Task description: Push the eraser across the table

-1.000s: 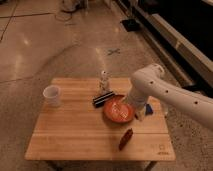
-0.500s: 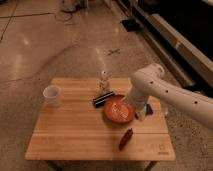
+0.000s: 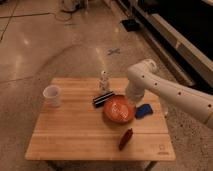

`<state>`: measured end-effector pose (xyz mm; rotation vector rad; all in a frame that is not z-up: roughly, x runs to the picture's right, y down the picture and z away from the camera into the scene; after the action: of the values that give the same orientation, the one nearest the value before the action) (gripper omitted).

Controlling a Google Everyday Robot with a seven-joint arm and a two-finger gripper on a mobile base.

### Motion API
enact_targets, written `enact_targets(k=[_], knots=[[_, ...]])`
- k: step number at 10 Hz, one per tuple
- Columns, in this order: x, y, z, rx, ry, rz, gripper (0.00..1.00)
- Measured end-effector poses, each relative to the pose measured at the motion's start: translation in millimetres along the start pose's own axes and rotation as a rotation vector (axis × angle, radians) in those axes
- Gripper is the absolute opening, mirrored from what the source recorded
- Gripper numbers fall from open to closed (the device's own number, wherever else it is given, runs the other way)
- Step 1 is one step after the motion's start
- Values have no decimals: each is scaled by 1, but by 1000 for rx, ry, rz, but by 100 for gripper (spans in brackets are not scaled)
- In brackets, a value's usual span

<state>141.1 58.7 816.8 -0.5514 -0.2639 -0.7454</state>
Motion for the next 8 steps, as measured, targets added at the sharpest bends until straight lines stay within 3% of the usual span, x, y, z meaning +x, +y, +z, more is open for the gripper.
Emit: enact_targets(k=[1, 4, 8], knots=[[9, -7, 3, -4, 10, 2, 2], [39, -40, 13, -10, 46, -7, 0], [52, -82, 34, -23, 67, -39, 0]])
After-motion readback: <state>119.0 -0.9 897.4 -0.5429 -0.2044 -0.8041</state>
